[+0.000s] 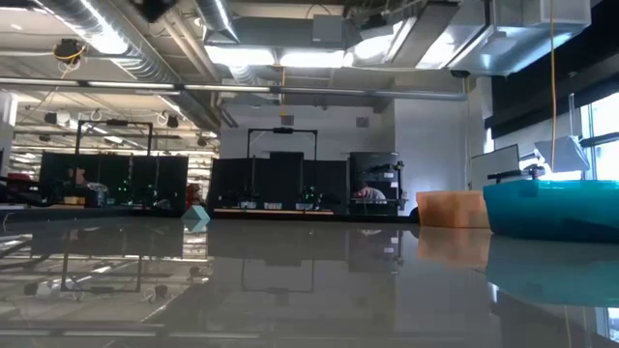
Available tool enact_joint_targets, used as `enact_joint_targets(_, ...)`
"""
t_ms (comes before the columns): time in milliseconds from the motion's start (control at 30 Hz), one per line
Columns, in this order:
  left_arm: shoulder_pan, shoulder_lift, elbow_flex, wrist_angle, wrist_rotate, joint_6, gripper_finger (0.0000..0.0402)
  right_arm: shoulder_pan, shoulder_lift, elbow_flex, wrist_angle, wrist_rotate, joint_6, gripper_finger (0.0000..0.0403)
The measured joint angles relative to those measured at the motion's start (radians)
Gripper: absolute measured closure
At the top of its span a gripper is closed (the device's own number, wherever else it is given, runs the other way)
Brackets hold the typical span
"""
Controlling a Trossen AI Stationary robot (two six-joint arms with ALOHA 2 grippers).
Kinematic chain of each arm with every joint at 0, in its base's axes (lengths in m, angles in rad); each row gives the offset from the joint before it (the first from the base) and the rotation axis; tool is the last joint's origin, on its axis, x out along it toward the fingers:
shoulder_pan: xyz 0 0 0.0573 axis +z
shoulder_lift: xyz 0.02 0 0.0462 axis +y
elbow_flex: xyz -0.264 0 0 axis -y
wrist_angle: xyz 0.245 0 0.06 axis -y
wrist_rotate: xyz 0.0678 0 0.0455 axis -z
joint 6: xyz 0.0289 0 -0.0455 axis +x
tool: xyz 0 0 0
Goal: Sort blocks by size
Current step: Put the yellow triangular block into the yellow bin
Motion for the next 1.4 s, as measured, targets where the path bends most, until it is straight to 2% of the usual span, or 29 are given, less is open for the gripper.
enact_joint_targets(133, 0.054, 0.0, 0.0, 0.064, 0.022, 0.024, 0.0273, -0.027, 0.0, 0.0, 0.093, -0.014, -0.245, 0.0114)
enact_joint_targets(300, 0.096, 0.001, 0.0, 0.137, 0.055, 0.073, 0.0273, -0.063, 0.0, 0.0, 0.146, -0.105, -0.355, 0.0114)
enact_joint_targets(500, 0.133, 0.001, 0.0, 0.222, 0.112, 0.098, 0.0273, -0.082, 0.028, 0.0, 0.261, -0.171, -0.574, 0.0114)
enact_joint_targets(800, 0.156, 0.001, 0.0, 0.243, 0.115, 0.08, 0.0273, -0.095, 0.079, 0.0, 0.463, -0.204, -0.876, 0.0114)
enact_joint_targets(1100, 0.156, 0.001, 0.0, 0.304, 0.132, 0.103, 0.0273, -0.164, 0.082, 0.0, 0.489, -0.363, -0.898, 0.0114)
enact_joint_targets(1400, 0.17, 0.001, 0.0, 0.324, 0.132, 0.084, 0.0272, -0.187, 0.117, 0.0, 0.556, -0.436, -0.904, 0.0114)
